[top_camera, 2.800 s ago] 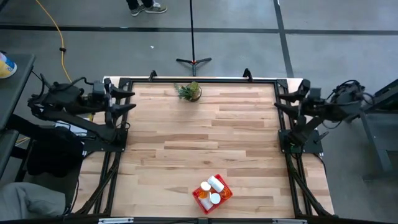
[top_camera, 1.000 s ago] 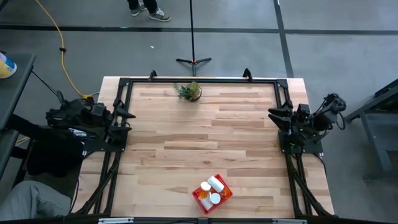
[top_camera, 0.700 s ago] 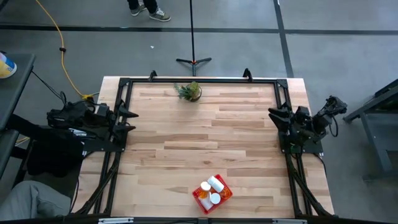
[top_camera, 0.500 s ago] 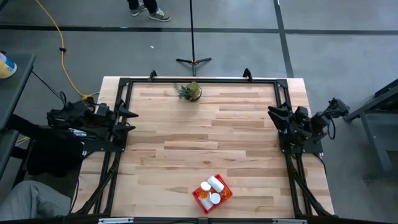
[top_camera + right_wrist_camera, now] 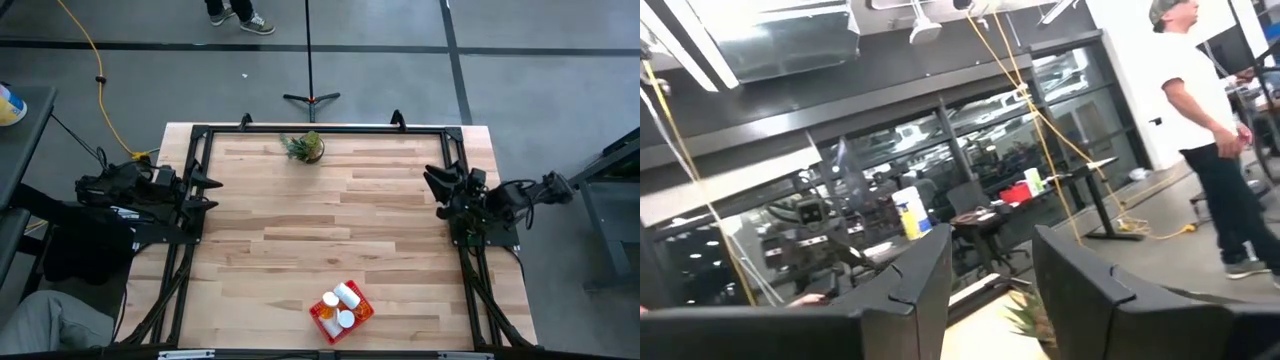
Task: Pick and place pill bottles into a basket
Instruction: Return to Home Position
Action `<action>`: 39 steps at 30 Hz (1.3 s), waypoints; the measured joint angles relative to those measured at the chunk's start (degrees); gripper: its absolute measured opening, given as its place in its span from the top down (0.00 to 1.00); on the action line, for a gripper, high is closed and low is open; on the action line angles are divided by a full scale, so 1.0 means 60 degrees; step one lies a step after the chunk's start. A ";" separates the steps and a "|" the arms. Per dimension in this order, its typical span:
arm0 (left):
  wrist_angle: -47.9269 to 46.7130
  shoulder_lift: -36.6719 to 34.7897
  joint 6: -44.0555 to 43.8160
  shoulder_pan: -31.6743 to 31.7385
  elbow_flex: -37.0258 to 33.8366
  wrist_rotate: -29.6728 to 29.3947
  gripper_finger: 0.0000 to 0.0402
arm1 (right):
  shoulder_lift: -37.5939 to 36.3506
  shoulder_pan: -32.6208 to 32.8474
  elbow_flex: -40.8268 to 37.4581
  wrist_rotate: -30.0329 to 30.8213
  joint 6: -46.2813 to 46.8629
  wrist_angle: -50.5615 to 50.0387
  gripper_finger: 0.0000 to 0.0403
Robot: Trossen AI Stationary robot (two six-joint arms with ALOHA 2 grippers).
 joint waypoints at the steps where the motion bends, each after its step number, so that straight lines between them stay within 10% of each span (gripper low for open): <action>1: -0.0002 0.0000 -0.0002 -0.0002 0.0000 0.0000 0.33 | 0.0000 -0.0226 0.0000 -0.0147 0.0089 -0.0114 0.67; 26: -0.2123 0.0000 -0.1911 -0.0002 -0.0007 -0.0061 0.33 | 0.0018 -0.4448 0.0000 -0.7079 0.3194 -0.4231 0.67; 39: -0.1837 0.0000 0.0655 0.0000 -0.0211 -0.0987 0.33 | 0.0018 -0.4777 0.0000 -0.8455 0.2860 -0.4857 0.67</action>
